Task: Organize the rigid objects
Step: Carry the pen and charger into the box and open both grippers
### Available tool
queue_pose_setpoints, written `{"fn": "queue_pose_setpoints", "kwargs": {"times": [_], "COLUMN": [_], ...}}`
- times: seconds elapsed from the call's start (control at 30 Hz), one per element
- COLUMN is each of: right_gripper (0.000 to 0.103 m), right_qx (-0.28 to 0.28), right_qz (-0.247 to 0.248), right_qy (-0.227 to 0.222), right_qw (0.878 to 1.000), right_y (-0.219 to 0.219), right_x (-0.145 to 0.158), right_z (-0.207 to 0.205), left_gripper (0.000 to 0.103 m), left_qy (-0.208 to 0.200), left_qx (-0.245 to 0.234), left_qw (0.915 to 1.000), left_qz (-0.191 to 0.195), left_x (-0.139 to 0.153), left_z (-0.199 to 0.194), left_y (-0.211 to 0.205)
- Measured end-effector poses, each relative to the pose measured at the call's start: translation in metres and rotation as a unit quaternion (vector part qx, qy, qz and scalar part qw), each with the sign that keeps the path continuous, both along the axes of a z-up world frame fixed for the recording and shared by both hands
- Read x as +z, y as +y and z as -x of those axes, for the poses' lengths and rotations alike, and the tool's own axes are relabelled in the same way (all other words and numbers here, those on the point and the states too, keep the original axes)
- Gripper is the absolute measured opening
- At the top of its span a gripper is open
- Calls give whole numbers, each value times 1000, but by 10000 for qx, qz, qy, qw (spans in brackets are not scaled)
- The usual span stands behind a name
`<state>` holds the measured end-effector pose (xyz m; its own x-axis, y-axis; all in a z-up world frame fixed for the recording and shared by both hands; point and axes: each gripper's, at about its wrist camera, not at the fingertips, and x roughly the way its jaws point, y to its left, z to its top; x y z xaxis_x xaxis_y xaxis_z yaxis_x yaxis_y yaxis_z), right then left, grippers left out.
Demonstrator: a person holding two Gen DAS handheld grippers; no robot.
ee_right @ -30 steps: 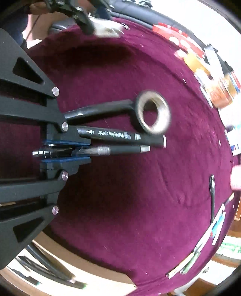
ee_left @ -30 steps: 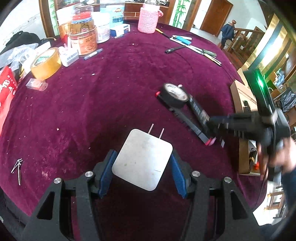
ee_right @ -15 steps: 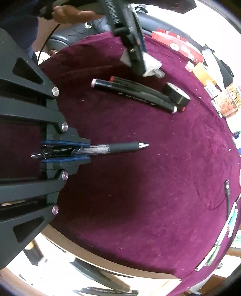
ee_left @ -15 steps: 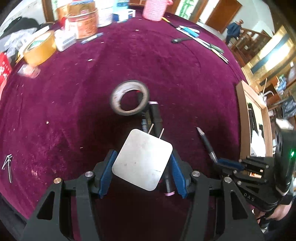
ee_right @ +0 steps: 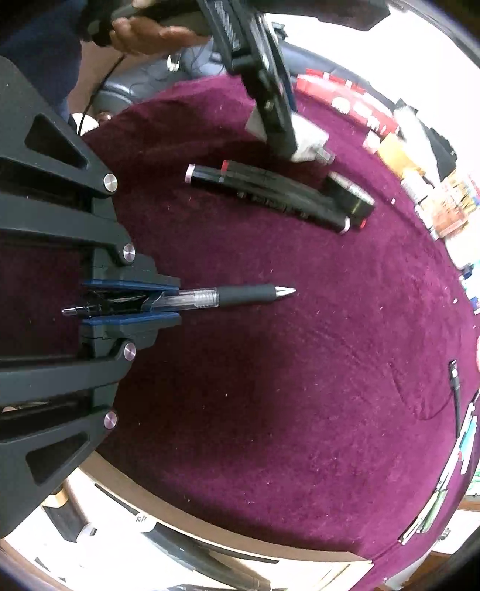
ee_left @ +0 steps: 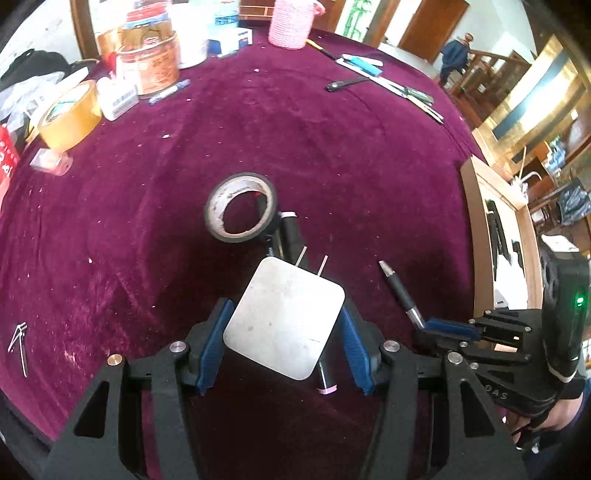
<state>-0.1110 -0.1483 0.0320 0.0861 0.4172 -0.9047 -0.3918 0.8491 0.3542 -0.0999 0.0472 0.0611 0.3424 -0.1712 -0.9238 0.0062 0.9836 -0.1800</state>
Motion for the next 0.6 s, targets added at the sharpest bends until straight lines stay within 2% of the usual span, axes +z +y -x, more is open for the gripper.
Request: {"fn": "queue_pose_setpoints", "kwargs": {"times": [0.13,0.3,0.6], "right_gripper": [10,10,10], "right_qx": [-171,-536,-1615], "right_qz": [-208,-462,-723], "right_qy": [-156,-278,-333], "right_qw": [9995,9971,9837], "right_y": [-16,-44,-117], "right_x": [13,28,44], "right_z": [0,1,7], "left_gripper": [56,56,56], "left_qy": [-20,-117,-197], "left_qx": [-207,-791,-1824], "left_qw": [9998,9967,9829], "left_qz": [50,125,138], "left_x": [5,16,28], "left_z": [-5,-9,-14], "left_y": [-15,-57,-136]}}
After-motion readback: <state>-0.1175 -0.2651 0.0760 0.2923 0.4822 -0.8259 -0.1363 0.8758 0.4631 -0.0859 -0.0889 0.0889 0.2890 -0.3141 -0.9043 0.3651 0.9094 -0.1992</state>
